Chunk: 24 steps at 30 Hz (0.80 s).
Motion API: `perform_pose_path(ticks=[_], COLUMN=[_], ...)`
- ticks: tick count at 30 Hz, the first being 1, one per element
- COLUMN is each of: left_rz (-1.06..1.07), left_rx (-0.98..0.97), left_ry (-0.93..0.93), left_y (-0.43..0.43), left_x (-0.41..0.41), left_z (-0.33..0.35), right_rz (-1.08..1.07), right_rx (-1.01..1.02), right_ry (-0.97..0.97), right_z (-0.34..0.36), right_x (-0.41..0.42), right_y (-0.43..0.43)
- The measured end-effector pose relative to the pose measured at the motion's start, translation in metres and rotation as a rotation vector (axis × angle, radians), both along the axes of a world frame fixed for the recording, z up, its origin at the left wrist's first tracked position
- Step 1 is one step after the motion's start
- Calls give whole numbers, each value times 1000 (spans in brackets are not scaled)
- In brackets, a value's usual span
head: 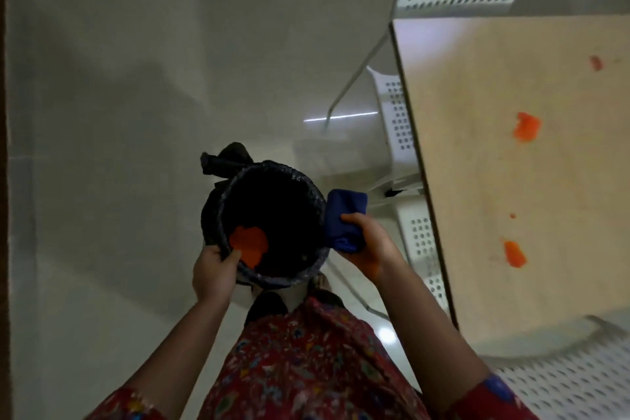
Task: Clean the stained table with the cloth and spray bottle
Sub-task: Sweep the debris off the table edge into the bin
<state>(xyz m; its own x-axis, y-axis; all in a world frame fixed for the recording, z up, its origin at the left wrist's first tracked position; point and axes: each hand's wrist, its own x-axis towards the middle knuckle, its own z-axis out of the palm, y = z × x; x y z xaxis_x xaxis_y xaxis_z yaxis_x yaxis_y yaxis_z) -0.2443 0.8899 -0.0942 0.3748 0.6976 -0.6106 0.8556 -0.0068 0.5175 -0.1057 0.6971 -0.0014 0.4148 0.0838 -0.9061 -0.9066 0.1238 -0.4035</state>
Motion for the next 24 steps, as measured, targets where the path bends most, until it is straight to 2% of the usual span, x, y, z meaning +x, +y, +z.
perform_pose_path(ticks=[5, 13, 19, 24], left_rz=[-65, -67, -126, -168], left_rx=[-64, -124, -140, -91], left_ry=[-59, -57, -67, -96], left_y=[-33, -91, -131, -147], left_x=[24, 102, 146, 159], left_z=[34, 36, 42, 49], right_rz=[13, -130, -180, 82], right_rx=[-82, -301, -643, -1056], right_ry=[-276, -499, -671, -650], right_z=[48, 59, 41, 16], right_x=[25, 100, 180, 253], right_y=[-59, -164, -243, -289])
